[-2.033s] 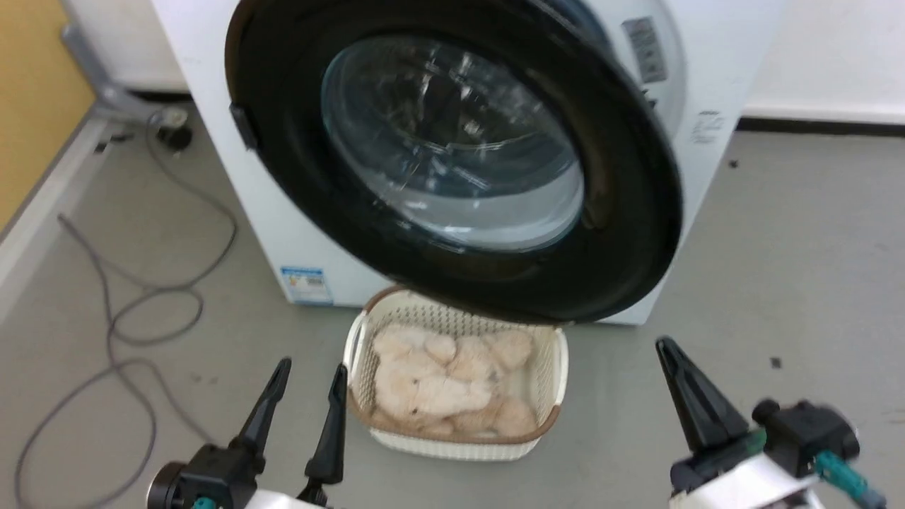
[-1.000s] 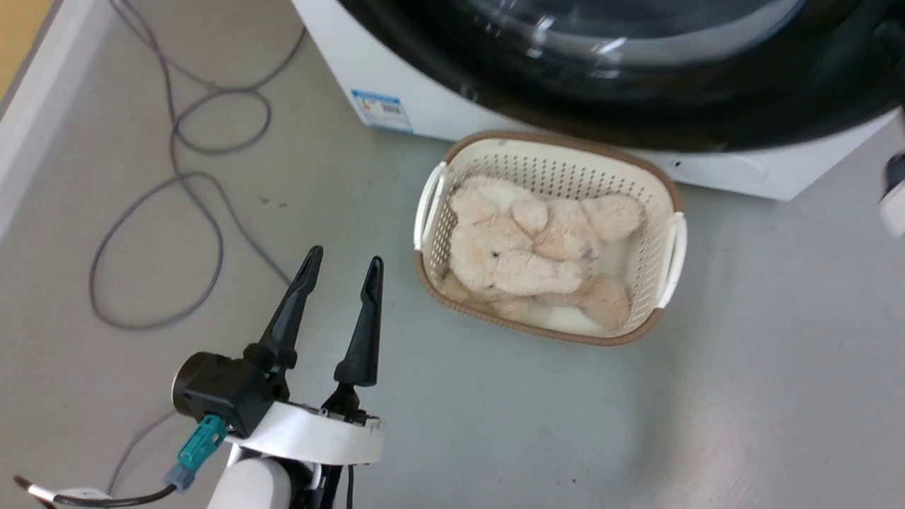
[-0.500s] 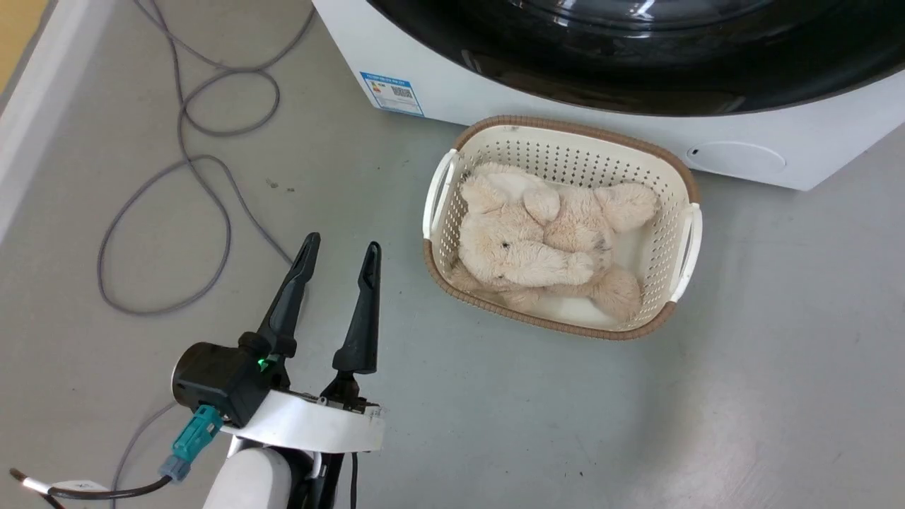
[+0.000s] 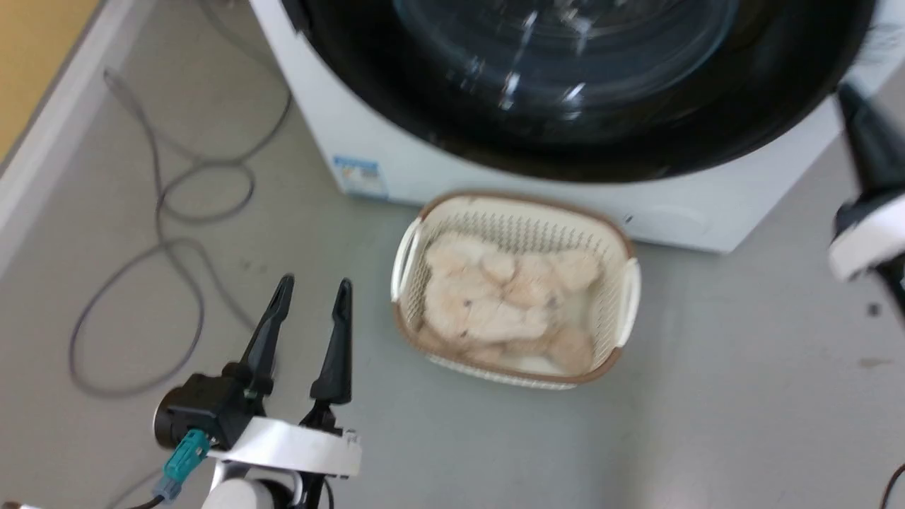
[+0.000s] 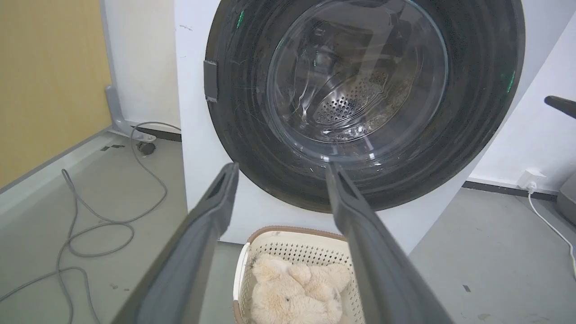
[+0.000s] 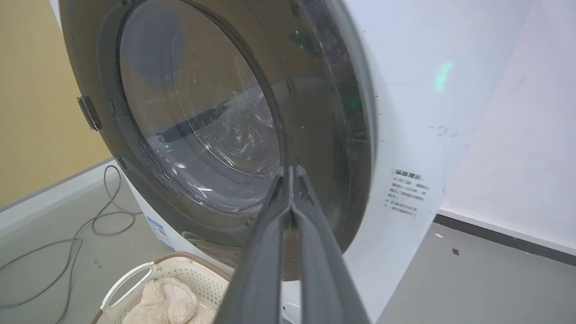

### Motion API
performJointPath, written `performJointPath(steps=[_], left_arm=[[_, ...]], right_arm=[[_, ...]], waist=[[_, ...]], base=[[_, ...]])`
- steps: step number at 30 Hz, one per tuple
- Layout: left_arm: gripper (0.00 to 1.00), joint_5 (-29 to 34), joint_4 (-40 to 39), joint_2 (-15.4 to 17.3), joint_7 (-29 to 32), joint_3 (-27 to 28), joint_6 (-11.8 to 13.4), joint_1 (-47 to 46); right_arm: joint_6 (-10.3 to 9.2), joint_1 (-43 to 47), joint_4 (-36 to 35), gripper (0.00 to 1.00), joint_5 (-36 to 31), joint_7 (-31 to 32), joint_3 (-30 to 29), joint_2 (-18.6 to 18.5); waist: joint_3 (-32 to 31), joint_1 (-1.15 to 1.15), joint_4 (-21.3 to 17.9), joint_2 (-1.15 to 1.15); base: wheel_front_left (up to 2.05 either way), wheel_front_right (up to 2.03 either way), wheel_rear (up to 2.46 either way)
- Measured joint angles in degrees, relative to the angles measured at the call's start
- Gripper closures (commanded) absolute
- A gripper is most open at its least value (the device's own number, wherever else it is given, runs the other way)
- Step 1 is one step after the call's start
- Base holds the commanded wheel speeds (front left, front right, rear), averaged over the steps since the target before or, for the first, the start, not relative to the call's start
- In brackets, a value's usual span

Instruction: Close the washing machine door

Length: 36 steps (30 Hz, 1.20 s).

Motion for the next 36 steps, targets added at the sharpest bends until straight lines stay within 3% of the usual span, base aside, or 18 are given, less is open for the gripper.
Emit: performJointPath(steps=[7, 12, 25, 26, 27, 36], left_arm=[[0.00, 0.8, 2.0, 0.0, 0.0, 2.2, 0.5, 3.3], [0.00, 1.0, 2.6, 0.0, 0.0, 3.3, 0.8, 5.8], [0.00, 4.2, 4.9, 0.0, 0.0, 4.5, 1.1, 9.8], [0.00, 4.4, 5.1, 0.0, 0.0, 4.5, 1.0, 10.0], [0.00, 4.5, 5.3, 0.0, 0.0, 4.5, 1.0, 10.0], [0.00, 5.2, 5.8, 0.0, 0.0, 4.2, 1.0, 10.2]], right_arm=[[0.00, 11.9, -5.9, 1.00, -0.9, -3.3, -2.4, 4.9], [0.00, 22.0, -11.8, 1.00, -3.9, -4.3, -7.8, 11.1], [-0.01, 40.2, -20.3, 1.00, -13.4, -5.0, -15.3, 21.0], [-0.01, 41.3, -20.8, 0.92, -13.9, -5.0, -15.5, 21.4], [-0.01, 42.3, -21.3, 0.02, -14.5, -5.0, -15.9, 21.9], [-0.01, 45.5, -23.1, 0.00, -16.6, -5.3, -16.8, 23.9]], waist=[[-7.1, 0.00, -3.7, 0.00], [-12.1, -0.01, -6.9, 0.00], [-17.4, -0.01, -10.0, 0.00], [-17.5, -0.01, -10.0, 0.00], [-17.5, -0.01, -10.0, 0.00], [-18.1, -0.01, -9.9, 0.00]], base=[[0.00, 0.00, 0.00], [0.00, 0.00, 0.00], [0.00, 0.00, 0.00], [0.00, 0.00, 0.00], [0.00, 0.00, 0.00], [0.00, 0.00, 0.00]])
